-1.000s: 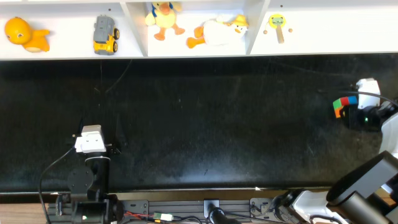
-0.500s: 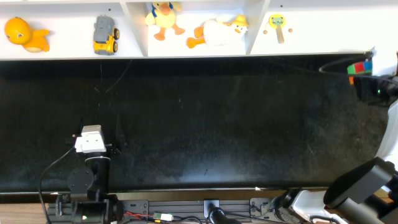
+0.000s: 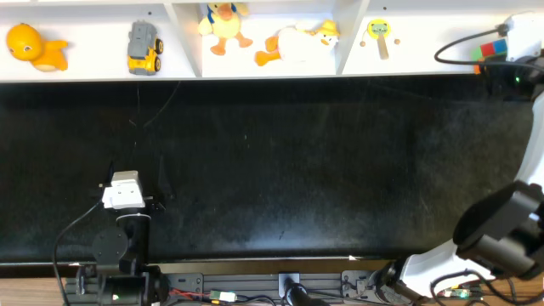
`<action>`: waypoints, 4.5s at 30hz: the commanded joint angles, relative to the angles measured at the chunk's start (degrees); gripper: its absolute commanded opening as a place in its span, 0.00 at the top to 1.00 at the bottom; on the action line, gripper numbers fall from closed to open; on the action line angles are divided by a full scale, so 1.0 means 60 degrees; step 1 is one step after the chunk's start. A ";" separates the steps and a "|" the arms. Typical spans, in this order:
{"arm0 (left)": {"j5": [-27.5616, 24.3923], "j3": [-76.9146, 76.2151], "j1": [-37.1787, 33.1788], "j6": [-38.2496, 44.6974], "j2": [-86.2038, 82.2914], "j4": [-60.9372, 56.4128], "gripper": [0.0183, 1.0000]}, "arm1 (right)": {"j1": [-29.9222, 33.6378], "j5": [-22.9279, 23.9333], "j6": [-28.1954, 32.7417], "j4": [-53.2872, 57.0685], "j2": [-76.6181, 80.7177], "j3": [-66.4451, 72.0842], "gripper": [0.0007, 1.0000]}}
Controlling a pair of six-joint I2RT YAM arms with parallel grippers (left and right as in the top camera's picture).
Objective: Store Toys
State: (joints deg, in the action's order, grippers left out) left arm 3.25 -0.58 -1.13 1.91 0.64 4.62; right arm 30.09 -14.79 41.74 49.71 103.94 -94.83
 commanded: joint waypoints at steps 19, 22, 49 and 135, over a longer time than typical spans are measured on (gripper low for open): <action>-0.0022 0.0018 0.0022 0.0146 -0.0080 0.0011 0.00 | -0.0667 -0.0149 -0.1217 -0.1209 0.1843 -0.0991 0.67; -0.0022 0.0018 0.0022 0.0146 -0.0080 0.0011 0.00 | -0.0685 -0.0138 -0.1257 -0.1373 0.1851 -0.0991 0.65; -0.0022 0.0018 0.0022 0.0146 -0.0080 0.0011 0.00 | -0.0718 -0.0135 -0.1891 -0.1545 0.0506 -0.0226 0.00; -0.0022 0.0018 0.0022 0.0146 -0.0080 0.0011 0.00 | -0.4360 0.1100 -0.5249 -0.7734 -1.7292 1.5762 0.00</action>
State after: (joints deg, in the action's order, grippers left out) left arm 3.25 -0.58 -1.13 1.91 0.64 4.62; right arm 2.46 -3.14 10.17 3.84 0.80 -1.04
